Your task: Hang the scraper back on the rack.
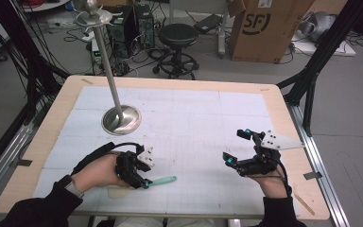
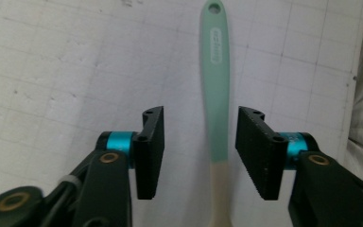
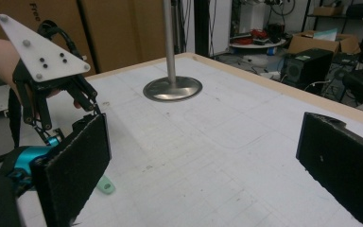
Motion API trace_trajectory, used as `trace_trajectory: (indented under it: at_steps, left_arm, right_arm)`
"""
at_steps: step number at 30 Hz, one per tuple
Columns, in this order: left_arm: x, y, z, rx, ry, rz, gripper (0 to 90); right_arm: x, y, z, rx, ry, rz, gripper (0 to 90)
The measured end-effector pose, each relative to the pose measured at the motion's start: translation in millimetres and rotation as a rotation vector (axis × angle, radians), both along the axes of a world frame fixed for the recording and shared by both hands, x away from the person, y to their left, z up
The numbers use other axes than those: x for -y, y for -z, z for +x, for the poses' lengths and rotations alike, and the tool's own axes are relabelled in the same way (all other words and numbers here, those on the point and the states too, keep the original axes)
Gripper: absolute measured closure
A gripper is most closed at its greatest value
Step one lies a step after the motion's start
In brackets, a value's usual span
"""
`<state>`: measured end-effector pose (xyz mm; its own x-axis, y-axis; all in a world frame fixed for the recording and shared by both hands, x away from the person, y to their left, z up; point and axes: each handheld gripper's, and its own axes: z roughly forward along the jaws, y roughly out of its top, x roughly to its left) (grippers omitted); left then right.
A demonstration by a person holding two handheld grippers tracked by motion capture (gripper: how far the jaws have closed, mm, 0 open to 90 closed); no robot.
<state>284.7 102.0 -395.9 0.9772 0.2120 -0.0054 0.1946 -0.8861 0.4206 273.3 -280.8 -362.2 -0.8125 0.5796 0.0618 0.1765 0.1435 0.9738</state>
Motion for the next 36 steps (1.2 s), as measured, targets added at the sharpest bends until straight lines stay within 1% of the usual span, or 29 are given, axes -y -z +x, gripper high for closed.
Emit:
trace_trajectory:
  at_steps: [1,2,3,4,5,6,7,10,12,13,16,17,20,23,27,29,30,31,32,34,35,36]
  left_arm:
    - [0.8,0.4,-0.3,-0.011,-0.005,0.014,59.7]
    - [1.2,0.6,-0.3,-0.017,-0.005,0.030,59.7]
    - [1.3,1.1,-0.7,-0.028,-0.008,0.042,62.9]
    - [0.5,2.6,-2.2,-0.045,0.000,0.070,64.3]
    - [0.5,2.6,-2.2,-0.045,0.000,0.070,64.8]
    - [0.0,3.3,-3.0,-0.054,0.006,0.085,64.8]
    - [-0.3,4.0,-4.0,-0.060,0.011,0.099,67.2]
    - [1.0,7.4,-6.6,-0.083,0.028,0.127,67.4]
    - [3.0,11.1,-7.5,-0.081,0.041,0.154,67.7]
    - [3.9,11.5,-6.7,-0.078,0.034,0.165,69.4]
    - [4.0,11.5,-6.5,-0.073,0.033,0.173,73.9]
    - [4.4,11.3,-6.9,-0.068,0.031,0.183,75.9]
    - [6.1,10.5,-8.3,-0.058,0.023,0.226,77.6]
    - [8.5,10.0,-10.6,-0.043,0.028,0.263,78.0]
    - [12.1,10.3,-11.9,-0.039,0.012,0.287,78.3]
    - [12.8,10.6,-13.0,-0.034,0.009,0.288,78.8]
    - [13.2,10.6,-15.2,-0.021,0.008,0.289,79.6]
    - [13.2,10.6,-15.2,-0.021,0.008,0.289,80.0]
    - [13.0,10.6,-16.5,-0.009,0.011,0.289,80.2]
    - [10.9,10.7,-18.9,0.007,0.011,0.276,80.5]
    - [7.6,10.4,-20.3,0.014,0.009,0.252,80.5]
    - [7.6,10.4,-20.3,0.014,0.009,0.252,80.5]
  right_arm:
    - [-0.3,-0.1,-0.6,-0.001,0.000,0.000,2.7]
    - [-0.3,-0.1,-0.6,-0.001,0.000,0.000,2.7]
    - [-0.3,-0.6,-1.0,-0.003,0.000,0.001,2.7]
    - [-0.1,-0.8,-0.8,0.004,0.000,0.001,2.7]
    - [0.0,-1.0,-1.0,0.002,-0.002,0.002,2.7]
    - [0.0,-1.0,-1.0,0.002,-0.002,0.002,2.7]
    - [0.2,-1.0,-1.1,0.002,-0.002,0.002,2.7]
    - [0.3,-0.6,-1.0,-0.002,0.000,0.002,2.7]
    - [-0.1,0.0,-0.8,-0.005,-0.002,-0.002,2.7]
    - [-0.4,0.0,-1.0,-0.006,-0.002,-0.001,2.7]
    - [-0.1,-0.4,-1.2,-0.003,-0.002,0.000,2.7]
    - [0.3,-0.3,-0.6,0.005,-0.001,-0.001,2.7]
    - [0.6,0.0,-0.8,0.000,0.000,0.001,2.7]
    - [1.5,0.6,-1.0,-0.003,0.001,0.001,2.7]
    - [1.8,0.7,-1.4,0.000,0.003,0.000,2.7]
    - [1.5,0.8,-1.5,0.003,0.002,-0.002,2.7]
    - [1.3,0.8,-1.7,0.000,0.002,-0.002,2.7]
    - [1.2,0.8,-1.9,-0.004,0.002,-0.002,2.7]
    - [1.1,0.8,-2.0,-0.004,0.003,-0.002,2.7]
    - [1.1,0.6,-2.0,-0.001,0.002,-0.004,2.7]
    - [1.2,0.4,-2.2,-0.004,0.002,-0.004,2.7]
    - [1.2,0.4,-2.2,-0.004,0.002,-0.004,2.7]
